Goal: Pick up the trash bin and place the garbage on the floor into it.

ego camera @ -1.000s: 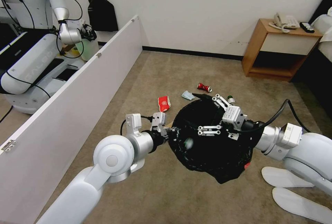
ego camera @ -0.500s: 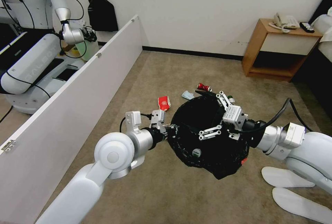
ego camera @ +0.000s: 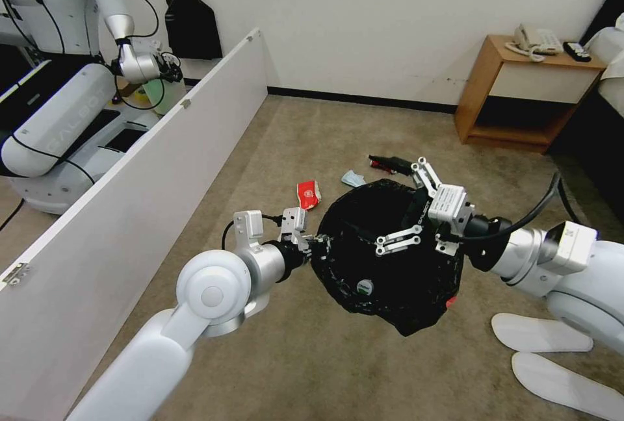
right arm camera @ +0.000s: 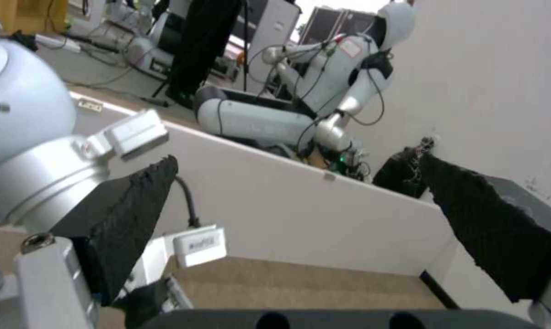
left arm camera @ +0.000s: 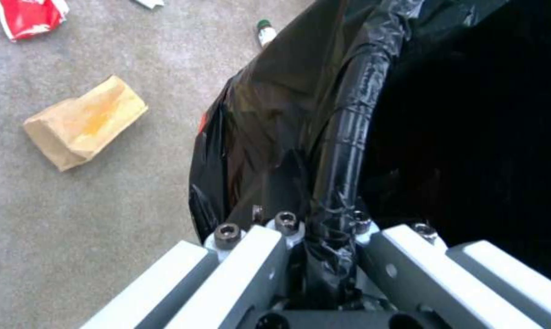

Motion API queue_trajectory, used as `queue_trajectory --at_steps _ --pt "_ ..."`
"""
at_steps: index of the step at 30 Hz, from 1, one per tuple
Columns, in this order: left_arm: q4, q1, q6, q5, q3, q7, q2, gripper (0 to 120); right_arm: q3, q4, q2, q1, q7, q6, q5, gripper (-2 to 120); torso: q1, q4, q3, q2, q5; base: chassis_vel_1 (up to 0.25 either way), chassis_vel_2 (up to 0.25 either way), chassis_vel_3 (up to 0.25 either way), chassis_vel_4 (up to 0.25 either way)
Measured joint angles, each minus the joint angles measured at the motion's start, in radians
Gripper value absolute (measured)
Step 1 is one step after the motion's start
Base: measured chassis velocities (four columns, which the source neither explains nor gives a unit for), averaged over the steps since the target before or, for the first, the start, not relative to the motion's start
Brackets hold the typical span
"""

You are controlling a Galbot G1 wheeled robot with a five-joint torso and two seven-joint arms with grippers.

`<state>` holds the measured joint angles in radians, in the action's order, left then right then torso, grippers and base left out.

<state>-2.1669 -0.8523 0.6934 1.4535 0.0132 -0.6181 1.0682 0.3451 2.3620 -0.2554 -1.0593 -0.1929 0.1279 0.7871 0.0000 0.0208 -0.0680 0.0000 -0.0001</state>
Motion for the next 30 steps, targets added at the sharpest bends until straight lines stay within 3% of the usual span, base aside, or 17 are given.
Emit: queue_trajectory --at_steps 18,30 --pt "0.004 -0.056 0.0 -0.069 0.045 0.057 -0.005 0 0.041 -0.012 0.01 0.005 0.062 0.009 0.021 100 0.0 0.0 0.0 0.0 0.0 0.0 0.0 0.0 0.0" --pt "-0.007 -0.131 -0.002 -0.173 0.122 0.114 0.015 0 0.06 -0.098 -0.054 -0.013 0.096 0.026 -0.031 100 0.0 -0.0002 0.0 0.0 0.0001 0.0 0.0 0.0 0.0"
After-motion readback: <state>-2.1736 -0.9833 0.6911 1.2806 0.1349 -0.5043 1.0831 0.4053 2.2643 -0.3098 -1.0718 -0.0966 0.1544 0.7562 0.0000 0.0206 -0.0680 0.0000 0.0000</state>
